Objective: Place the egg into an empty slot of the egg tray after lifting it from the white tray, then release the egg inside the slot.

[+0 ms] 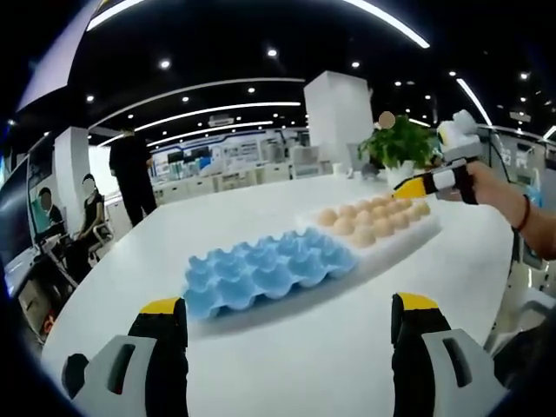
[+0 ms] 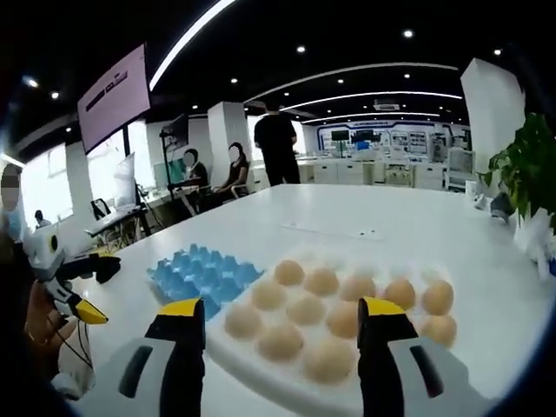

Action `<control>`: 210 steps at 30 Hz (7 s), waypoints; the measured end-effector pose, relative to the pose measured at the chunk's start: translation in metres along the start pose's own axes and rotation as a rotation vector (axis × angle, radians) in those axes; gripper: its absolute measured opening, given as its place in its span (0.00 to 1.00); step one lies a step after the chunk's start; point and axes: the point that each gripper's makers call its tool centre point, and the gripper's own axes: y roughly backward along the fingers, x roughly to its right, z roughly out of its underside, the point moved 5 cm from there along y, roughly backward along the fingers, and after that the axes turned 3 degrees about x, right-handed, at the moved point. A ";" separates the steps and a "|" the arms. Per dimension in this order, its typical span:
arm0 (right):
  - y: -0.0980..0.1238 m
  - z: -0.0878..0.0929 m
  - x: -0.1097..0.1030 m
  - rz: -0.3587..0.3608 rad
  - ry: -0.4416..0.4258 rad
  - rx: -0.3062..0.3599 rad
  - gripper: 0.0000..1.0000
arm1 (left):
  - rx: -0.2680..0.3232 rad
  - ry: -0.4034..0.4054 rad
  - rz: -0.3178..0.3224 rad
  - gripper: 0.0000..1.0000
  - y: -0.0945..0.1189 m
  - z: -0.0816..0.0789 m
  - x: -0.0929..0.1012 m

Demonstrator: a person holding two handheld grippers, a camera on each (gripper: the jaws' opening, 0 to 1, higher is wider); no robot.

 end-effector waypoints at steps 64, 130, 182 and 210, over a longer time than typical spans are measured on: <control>-0.084 -0.004 -0.008 0.020 0.056 -0.061 0.63 | 0.000 0.005 0.012 0.99 0.001 0.002 -0.003; -0.134 0.009 -0.002 0.105 0.137 -0.263 0.34 | 0.004 -0.001 -0.039 0.99 0.006 0.004 -0.020; -0.140 0.005 0.004 0.065 0.105 -0.201 0.26 | -0.024 -0.004 -0.046 0.96 0.007 0.009 -0.026; -0.153 -0.015 -0.024 0.028 0.179 -0.107 0.26 | -0.021 -0.015 -0.028 0.97 0.001 0.008 -0.022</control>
